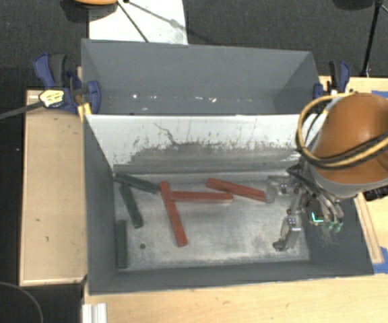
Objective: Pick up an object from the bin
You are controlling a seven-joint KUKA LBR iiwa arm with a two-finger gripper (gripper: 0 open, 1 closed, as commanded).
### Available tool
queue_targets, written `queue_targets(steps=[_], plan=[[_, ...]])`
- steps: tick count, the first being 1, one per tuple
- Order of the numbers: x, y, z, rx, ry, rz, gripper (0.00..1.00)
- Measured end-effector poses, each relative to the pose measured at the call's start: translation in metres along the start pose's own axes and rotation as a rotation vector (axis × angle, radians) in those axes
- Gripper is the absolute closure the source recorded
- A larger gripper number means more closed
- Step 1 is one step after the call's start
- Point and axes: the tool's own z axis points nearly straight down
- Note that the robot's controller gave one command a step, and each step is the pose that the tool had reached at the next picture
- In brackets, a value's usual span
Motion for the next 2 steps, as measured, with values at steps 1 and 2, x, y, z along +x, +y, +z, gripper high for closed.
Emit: queue_targets(steps=[1, 2], plan=[[-0.002, 0.000, -0.004, 0.000, -0.008, -0.001, 0.00], [-0.060, 0.030, 0.055, 0.000, -0.019, 0.013, 0.00]])
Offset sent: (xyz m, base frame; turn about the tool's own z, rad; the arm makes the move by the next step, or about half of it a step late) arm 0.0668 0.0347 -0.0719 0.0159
